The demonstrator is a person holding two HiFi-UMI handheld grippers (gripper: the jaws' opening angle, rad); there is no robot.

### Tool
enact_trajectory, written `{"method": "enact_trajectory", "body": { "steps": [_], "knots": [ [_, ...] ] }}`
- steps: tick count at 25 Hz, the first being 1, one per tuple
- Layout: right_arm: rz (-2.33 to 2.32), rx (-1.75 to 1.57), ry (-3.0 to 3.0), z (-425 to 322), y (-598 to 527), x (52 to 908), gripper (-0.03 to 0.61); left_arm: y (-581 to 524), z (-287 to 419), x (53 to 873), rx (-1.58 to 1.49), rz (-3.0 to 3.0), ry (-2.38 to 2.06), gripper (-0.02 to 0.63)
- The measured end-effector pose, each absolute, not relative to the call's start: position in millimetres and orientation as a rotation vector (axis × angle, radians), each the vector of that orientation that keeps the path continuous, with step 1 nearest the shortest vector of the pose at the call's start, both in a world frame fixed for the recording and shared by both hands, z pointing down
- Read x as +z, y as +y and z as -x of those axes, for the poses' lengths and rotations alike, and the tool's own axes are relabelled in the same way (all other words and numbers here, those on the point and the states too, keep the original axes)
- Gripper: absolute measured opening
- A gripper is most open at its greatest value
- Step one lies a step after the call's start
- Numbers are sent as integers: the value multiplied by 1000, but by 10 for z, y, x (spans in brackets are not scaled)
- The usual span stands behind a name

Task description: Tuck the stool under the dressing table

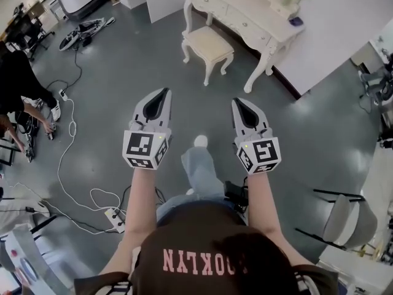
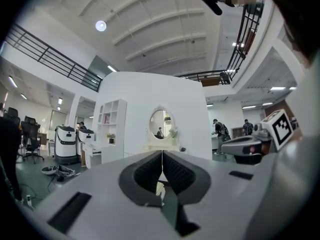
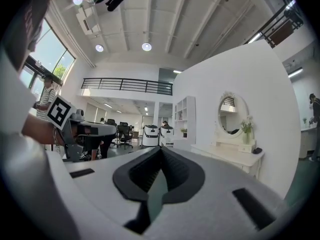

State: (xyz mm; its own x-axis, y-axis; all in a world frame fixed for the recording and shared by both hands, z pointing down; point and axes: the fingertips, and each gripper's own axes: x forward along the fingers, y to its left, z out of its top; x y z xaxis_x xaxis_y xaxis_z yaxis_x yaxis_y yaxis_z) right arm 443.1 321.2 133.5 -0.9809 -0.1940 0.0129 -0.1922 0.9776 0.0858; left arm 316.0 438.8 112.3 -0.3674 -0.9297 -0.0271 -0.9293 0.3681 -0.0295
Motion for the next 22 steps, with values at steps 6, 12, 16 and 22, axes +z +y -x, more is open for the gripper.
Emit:
{"method": "enact_trajectory", "body": {
  "steps": [6, 12, 16, 22],
  "knots": [
    [-284, -131, -3091, -3616, 2572, 1411, -2, 3802, -2366, 1206, -32, 1727, 2600, 5],
    [-286, -133, -3093, -2763, 1778, 1319, -2, 2992, -1546, 1176, -35, 1761, 2601, 5],
    [-294, -133, -3088, -2273, 1273, 1336, -2, 2477, -1066, 1234, -35, 1789, 2604, 5],
    [-320, -108, -3057, -1870, 813, 1512, -2, 1944, -611, 1374, -40, 1830, 2602, 6]
  ]
}}
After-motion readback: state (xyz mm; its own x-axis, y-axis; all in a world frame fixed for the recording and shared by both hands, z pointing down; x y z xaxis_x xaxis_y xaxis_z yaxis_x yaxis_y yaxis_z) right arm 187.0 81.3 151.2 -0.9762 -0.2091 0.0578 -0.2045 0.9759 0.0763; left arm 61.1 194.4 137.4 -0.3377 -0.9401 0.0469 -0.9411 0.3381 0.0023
